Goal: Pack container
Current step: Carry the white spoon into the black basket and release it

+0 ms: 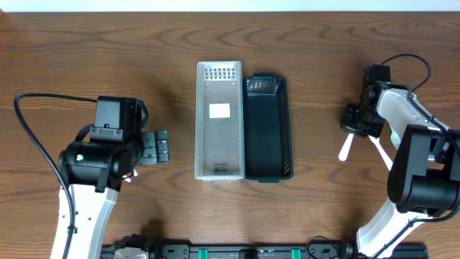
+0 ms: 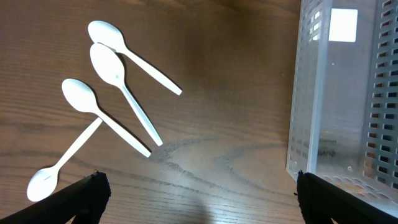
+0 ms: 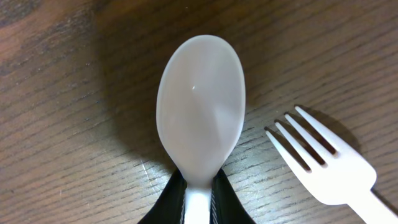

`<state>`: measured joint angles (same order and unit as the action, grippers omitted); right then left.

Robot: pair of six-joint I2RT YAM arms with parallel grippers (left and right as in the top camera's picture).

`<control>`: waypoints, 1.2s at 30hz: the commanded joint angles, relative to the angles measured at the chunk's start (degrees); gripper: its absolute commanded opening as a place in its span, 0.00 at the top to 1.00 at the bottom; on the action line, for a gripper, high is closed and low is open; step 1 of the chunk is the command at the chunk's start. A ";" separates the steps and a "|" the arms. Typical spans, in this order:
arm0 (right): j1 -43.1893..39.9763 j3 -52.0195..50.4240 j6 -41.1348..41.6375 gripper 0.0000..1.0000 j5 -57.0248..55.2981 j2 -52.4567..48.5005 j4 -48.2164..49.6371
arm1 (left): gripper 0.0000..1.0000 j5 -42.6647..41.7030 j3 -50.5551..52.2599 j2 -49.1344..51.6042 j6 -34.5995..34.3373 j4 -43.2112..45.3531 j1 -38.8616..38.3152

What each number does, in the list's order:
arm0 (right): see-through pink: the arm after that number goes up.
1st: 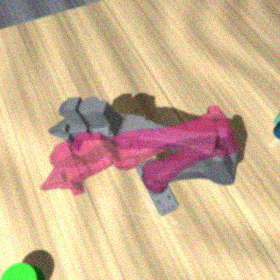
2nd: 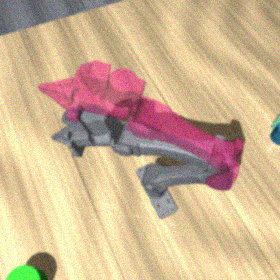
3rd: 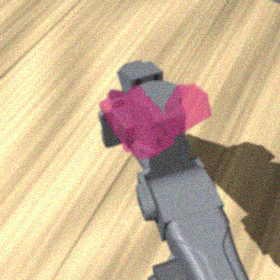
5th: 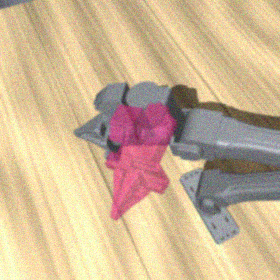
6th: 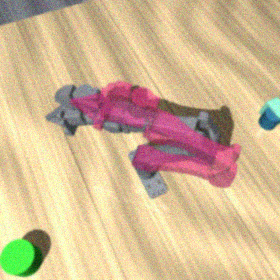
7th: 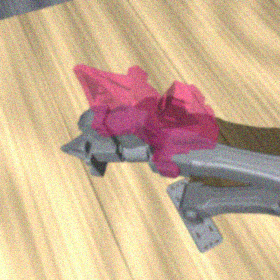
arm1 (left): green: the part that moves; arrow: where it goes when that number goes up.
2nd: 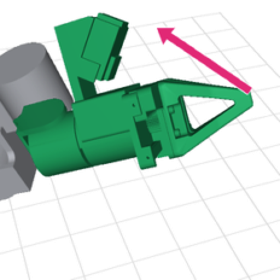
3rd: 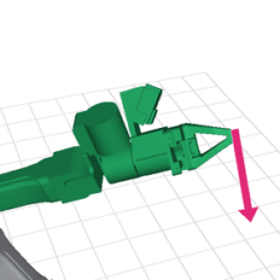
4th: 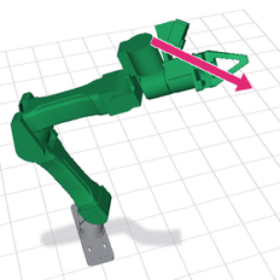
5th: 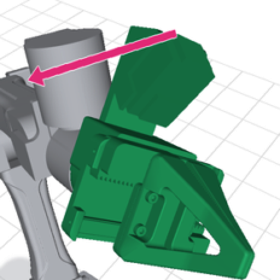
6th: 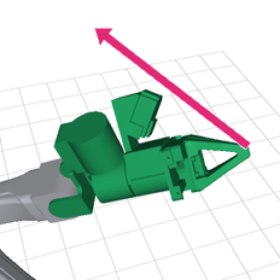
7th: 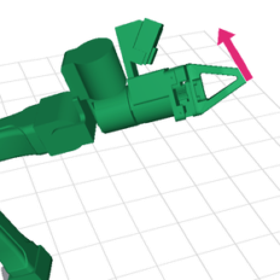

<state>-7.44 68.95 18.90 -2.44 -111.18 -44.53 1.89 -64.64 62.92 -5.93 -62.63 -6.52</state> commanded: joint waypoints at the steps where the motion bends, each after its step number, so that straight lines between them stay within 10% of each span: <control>1: 0.02 -1.14 0.28 0.99 -1.11 -2.69 -1.01 | 0.02 0.09 -1.38 -0.02 0.74 -0.20 0.24; 19: 26.32 14.62 5.14 0.99 1.42 23.78 -11.39 | 0.02 0.09 -1.38 -0.02 0.74 -0.20 0.24; 33: 39.95 12.48 7.52 0.96 0.74 3.93 -5.40 | 0.02 0.09 -1.38 -0.02 0.74 -0.35 0.24; 36: 40.26 12.52 6.47 0.71 0.72 2.49 -4.92 | 0.02 0.09 -1.38 -0.02 0.74 -0.37 0.24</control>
<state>32.21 81.19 26.20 -1.04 -108.79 -49.74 1.87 -64.64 62.89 -5.93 -62.78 -6.52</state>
